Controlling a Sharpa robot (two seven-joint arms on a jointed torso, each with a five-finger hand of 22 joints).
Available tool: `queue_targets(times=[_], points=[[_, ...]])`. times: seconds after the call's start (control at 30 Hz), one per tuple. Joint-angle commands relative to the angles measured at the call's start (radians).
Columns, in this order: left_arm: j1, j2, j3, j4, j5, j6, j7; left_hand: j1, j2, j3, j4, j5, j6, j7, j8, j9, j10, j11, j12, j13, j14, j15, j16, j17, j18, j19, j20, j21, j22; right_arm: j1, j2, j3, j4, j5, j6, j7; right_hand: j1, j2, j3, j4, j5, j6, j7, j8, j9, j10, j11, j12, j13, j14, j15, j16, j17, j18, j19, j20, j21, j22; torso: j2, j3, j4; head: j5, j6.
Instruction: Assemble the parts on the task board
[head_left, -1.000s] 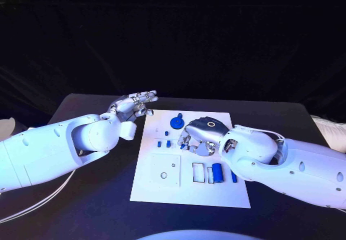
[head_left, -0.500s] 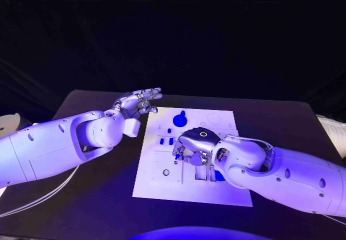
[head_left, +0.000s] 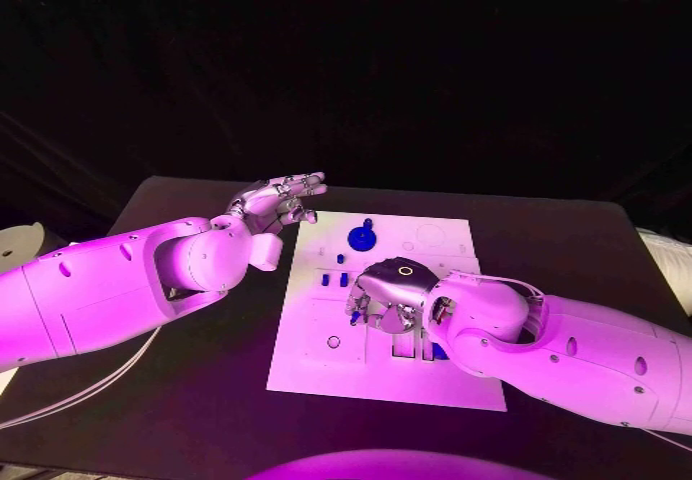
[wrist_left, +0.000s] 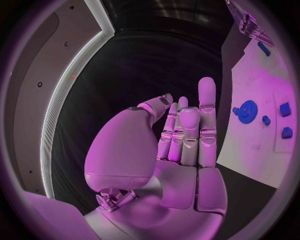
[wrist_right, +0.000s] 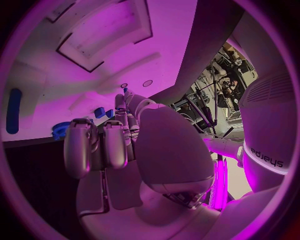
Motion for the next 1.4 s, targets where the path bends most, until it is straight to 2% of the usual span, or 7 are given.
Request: queue_targets(times=[0.03, 0.97, 1.1, 1.17, 1.23, 1.3, 1.4], points=[[0.0, 0.001, 0.001, 0.001, -0.003, 0.022, 0.003, 0.0, 0.002, -0.002, -0.006, 0.002, -0.005, 0.0, 0.0, -0.002, -0.007, 0.002, 0.005, 0.0, -0.006, -0.001, -0.006, -0.002, 0.018, -0.005, 0.0, -0.006, -0.001, -0.001, 0.003, -0.001, -0.003, -0.004, 0.031, 0.007, -0.009, 0.0, 0.004, -0.001, 0.002, 0.002, 0.004, 0.003, 0.002, 0.003, 0.006, -0.003, -0.001, 0.063, 0.003, 0.004, 0.0, 0.001, 0.002, -0.001, 0.002, -0.001, 0.0, 0.0002, 0.0005, 0.0, -0.002], [0.0, -0.002, 0.001, 0.003, -0.003, 0.028, -0.002, -0.001, 0.001, -0.003, -0.006, 0.002, -0.005, 0.001, 0.0, -0.002, -0.009, 0.002, 0.006, -0.001, -0.007, 0.0, -0.006, -0.003, 0.018, -0.006, 0.0, -0.006, -0.002, -0.009, 0.039, -0.013, -0.043, -0.029, 0.066, -0.009, -0.018, -0.004, 0.003, -0.003, 0.003, -0.001, 0.007, 0.001, 0.002, 0.001, 0.01, -0.004, -0.002, 0.062, 0.007, 0.005, 0.001, 0.001, 0.001, 0.002, 0.001, -0.002, 0.0, -0.0006, 0.0002, 0.003, -0.009], [0.0, -0.003, 0.001, 0.003, -0.003, 0.028, -0.004, -0.001, 0.001, -0.003, -0.006, 0.002, -0.005, 0.001, 0.0, -0.002, -0.009, 0.002, 0.006, -0.001, -0.007, 0.0, -0.006, -0.003, 0.018, -0.006, 0.0, -0.006, -0.002, -0.01, 0.041, -0.014, -0.049, -0.027, 0.052, -0.026, -0.064, -0.034, -0.012, 0.008, 0.006, -0.06, 0.028, -0.009, -0.012, -0.074, 0.035, -0.007, -0.006, 0.061, 0.028, 0.005, -0.001, 0.004, -0.009, 0.015, -0.012, -0.018, 0.0, -0.001, 0.0, 0.003, -0.009], [0.0, -0.003, 0.001, 0.003, -0.006, 0.027, -0.006, 0.0, 0.002, -0.004, -0.007, 0.002, -0.005, 0.001, 0.0, -0.002, -0.009, 0.002, 0.007, -0.001, -0.008, 0.0, -0.006, -0.004, 0.018, -0.006, 0.0, -0.007, -0.002, -0.01, 0.041, -0.014, -0.052, -0.025, 0.047, -0.033, -0.088, -0.054, -0.031, 0.013, 0.007, -0.108, 0.028, -0.008, -0.024, -0.134, 0.044, -0.005, -0.005, 0.054, 0.034, -0.012, -0.024, 0.014, -0.029, 0.026, -0.045, -0.06, 0.0, -0.001, 0.0001, 0.003, -0.008], [0.0, -0.003, 0.001, 0.003, -0.009, 0.026, -0.007, 0.0, 0.001, -0.004, -0.007, 0.002, -0.006, 0.001, 0.0, -0.002, -0.01, 0.002, 0.007, -0.001, -0.008, 0.0, -0.006, -0.005, 0.018, -0.006, 0.0, -0.007, -0.002, -0.01, 0.04, -0.015, -0.053, -0.023, 0.039, -0.038, -0.097, -0.062, -0.05, 0.01, 0.007, -0.143, 0.035, -0.008, -0.031, -0.18, 0.051, -0.002, -0.004, 0.048, 0.041, -0.023, -0.04, 0.026, -0.053, 0.033, -0.084, -0.111, -0.001, -0.0006, 0.0005, 0.002, -0.007], [0.0, -0.004, 0.001, 0.003, -0.012, 0.026, -0.008, 0.0, 0.001, -0.004, -0.007, 0.002, -0.006, 0.001, 0.0, -0.002, -0.01, 0.002, 0.007, -0.001, -0.008, 0.0, -0.006, -0.005, 0.018, -0.006, 0.0, -0.007, -0.002, -0.01, 0.037, -0.015, -0.054, -0.021, 0.023, -0.04, -0.102, -0.066, -0.076, 0.007, 0.005, -0.173, 0.032, -0.007, -0.032, -0.226, 0.061, 0.001, -0.003, 0.042, 0.048, -0.031, -0.052, 0.033, -0.068, 0.042, -0.112, -0.145, -0.001, -0.0009, 0.0004, 0.001, -0.007], [0.001, -0.004, 0.001, 0.003, -0.013, 0.027, -0.009, 0.0, 0.001, -0.004, -0.007, 0.002, -0.006, 0.001, 0.0, -0.002, -0.01, 0.002, 0.007, -0.001, -0.008, 0.0, -0.006, -0.005, 0.018, -0.006, 0.0, -0.007, -0.002, -0.01, 0.031, -0.015, -0.049, -0.02, -0.002, -0.038, -0.1, -0.065, -0.096, 0.003, 0.006, -0.186, 0.038, -0.007, -0.032, -0.246, 0.064, 0.006, -0.001, 0.039, 0.05, -0.032, -0.056, 0.035, -0.071, 0.046, -0.121, -0.154, -0.001, -0.0008, 0.0, 0.0, -0.005]])
